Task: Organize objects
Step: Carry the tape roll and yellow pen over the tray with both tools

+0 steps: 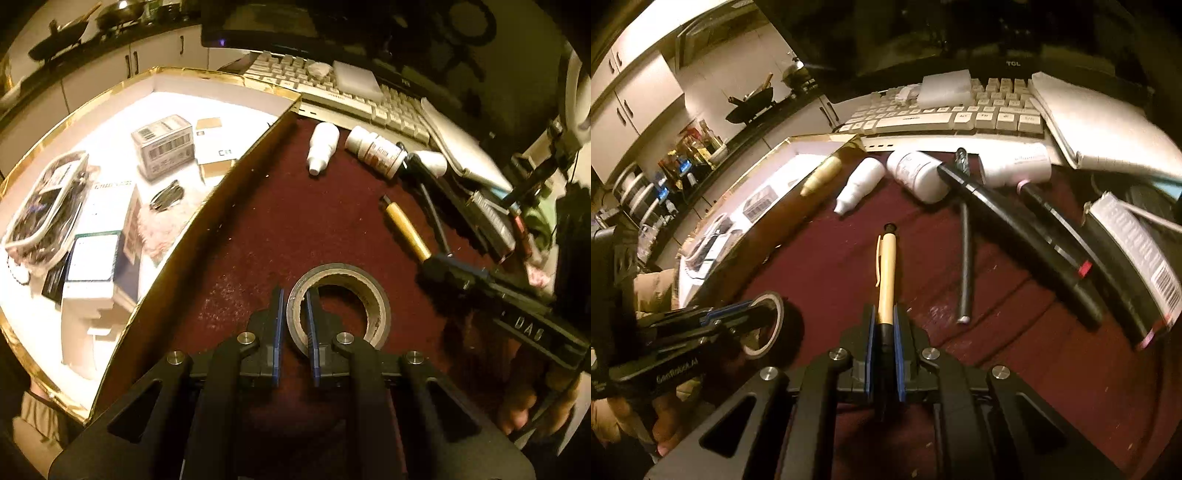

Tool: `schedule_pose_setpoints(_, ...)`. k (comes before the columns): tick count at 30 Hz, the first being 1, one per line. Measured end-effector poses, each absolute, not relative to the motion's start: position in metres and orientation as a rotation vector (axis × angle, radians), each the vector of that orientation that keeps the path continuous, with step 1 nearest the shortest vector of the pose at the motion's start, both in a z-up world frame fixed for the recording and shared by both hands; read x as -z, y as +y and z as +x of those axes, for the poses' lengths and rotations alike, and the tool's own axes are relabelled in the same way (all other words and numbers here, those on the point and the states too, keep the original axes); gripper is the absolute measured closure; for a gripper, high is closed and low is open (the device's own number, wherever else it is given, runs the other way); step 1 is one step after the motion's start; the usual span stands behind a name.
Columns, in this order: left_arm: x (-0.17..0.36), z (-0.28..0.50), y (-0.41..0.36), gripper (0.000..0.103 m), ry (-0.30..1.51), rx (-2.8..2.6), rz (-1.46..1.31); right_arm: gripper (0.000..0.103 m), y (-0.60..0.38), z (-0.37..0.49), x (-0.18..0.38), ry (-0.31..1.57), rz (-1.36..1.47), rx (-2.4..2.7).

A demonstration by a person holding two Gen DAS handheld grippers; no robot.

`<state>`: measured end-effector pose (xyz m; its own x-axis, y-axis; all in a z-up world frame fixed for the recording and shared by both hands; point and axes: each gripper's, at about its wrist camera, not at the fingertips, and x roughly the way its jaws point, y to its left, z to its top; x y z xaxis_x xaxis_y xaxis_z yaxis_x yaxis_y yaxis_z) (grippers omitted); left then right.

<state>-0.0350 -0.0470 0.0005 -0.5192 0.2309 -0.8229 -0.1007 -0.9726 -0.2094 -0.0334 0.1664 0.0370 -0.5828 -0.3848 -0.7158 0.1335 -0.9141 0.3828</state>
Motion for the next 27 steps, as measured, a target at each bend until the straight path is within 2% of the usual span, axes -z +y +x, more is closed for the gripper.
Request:
schedule_pose_setpoints(11, -0.033, -0.024, -0.083, 0.092, -0.397, -2.643, -1.29, 0.095, 0.142, -0.039, -0.05, -0.48, 1.194, 2.43)
schedule_pose_setpoints(27, -0.066, -0.024, -0.18, 0.092, -0.629, -2.812, -1.18, 0.095, 0.08, -0.09, -0.094, -0.33, 1.112, 2.401)
